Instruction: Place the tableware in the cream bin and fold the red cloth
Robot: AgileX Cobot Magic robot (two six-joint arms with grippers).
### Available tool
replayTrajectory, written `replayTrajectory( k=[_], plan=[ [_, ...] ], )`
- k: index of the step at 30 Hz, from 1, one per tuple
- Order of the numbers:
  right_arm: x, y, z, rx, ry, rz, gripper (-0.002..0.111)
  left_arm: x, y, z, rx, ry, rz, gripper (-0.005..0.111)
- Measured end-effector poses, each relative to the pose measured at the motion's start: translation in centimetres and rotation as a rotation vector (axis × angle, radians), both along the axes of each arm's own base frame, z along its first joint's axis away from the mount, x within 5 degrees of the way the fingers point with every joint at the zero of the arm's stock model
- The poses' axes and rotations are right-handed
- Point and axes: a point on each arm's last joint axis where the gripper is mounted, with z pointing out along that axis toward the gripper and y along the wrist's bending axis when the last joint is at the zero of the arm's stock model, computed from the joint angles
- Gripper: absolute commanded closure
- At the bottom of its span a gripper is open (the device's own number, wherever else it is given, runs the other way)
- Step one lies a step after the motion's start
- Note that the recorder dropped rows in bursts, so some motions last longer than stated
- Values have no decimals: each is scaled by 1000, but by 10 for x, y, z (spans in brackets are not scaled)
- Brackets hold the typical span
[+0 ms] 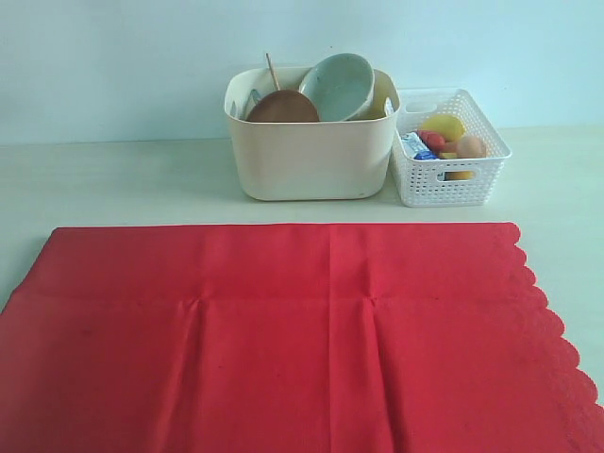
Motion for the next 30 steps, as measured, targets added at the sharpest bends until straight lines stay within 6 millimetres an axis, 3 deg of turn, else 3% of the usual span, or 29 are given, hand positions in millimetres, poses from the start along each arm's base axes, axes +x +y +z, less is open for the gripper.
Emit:
replayTrajectory(
  k=[10, 30],
  plan=[
    [0, 0, 0, 0, 0, 0, 108, 1, -1, 34, 0, -6, -6, 107],
    [0, 0, 0, 0, 0, 0, 108, 46, -7, 128, 5, 30, -8, 107]
  ],
)
